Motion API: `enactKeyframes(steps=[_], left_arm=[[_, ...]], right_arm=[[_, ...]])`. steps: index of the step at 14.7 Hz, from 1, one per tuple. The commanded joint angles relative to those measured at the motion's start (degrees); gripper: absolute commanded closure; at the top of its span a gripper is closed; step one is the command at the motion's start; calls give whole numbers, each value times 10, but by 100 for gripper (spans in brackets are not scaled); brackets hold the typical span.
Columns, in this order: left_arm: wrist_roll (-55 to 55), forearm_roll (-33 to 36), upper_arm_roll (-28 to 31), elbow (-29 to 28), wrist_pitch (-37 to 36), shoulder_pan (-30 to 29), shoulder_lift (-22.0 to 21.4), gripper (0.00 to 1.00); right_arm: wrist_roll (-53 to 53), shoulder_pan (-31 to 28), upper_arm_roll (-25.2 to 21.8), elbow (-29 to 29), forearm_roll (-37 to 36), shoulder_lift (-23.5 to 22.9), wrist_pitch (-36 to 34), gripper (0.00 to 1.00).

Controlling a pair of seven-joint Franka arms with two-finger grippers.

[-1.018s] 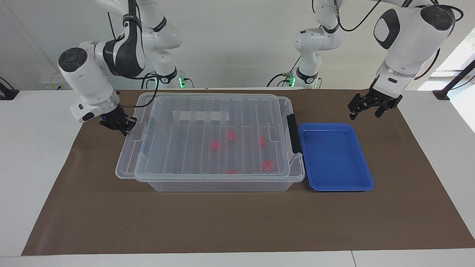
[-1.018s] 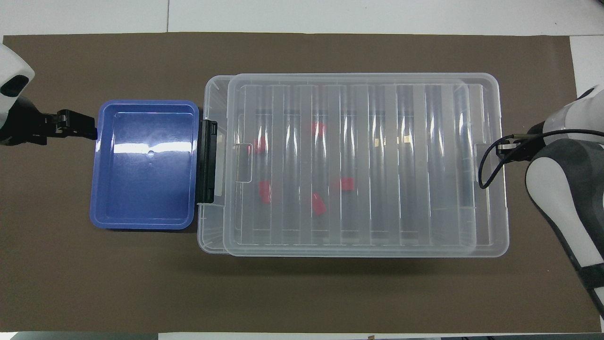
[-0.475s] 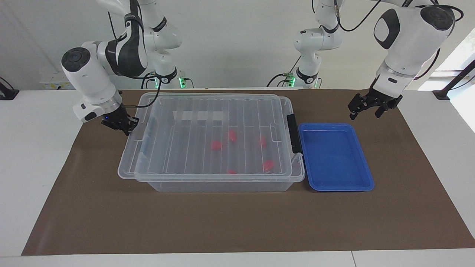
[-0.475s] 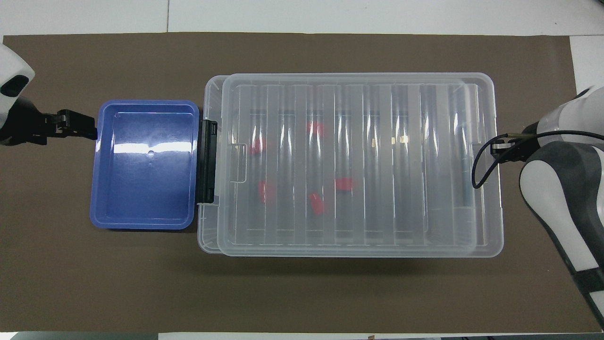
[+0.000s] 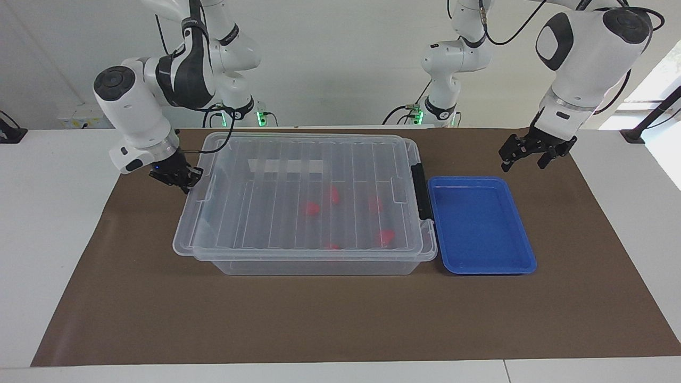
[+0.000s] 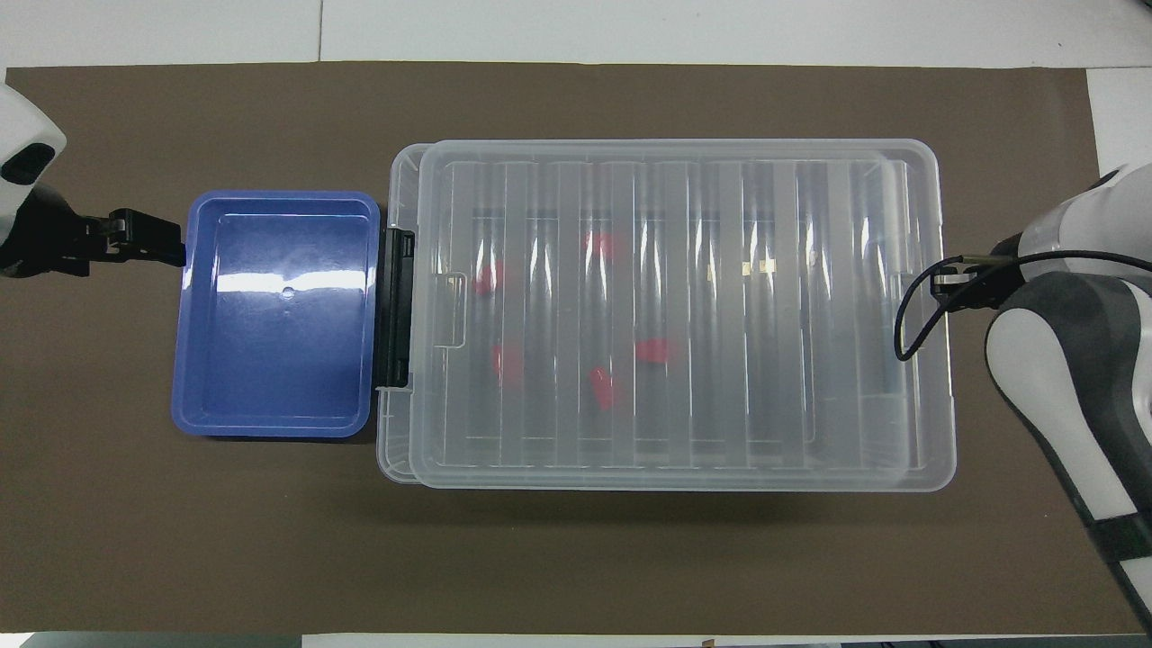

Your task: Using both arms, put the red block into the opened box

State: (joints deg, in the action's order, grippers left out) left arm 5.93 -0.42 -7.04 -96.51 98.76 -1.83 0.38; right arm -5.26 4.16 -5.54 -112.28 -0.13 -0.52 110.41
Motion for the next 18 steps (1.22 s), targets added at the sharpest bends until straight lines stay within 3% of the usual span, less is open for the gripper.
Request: enactKeyframes(steps=[1, 9, 18], left_arm=[[-3, -3, -1, -7, -3, -4, -7, 0], [-3, -3, -1, -7, -3, -4, -7, 0], [-3, -3, -1, -7, -4, -4, -7, 0]], right_arm=[[-19, 1, 9, -16, 14, 14, 10, 100], [34, 1, 4, 5, 13, 7, -8, 100], [57, -7, -12, 193, 2, -16, -213, 100]])
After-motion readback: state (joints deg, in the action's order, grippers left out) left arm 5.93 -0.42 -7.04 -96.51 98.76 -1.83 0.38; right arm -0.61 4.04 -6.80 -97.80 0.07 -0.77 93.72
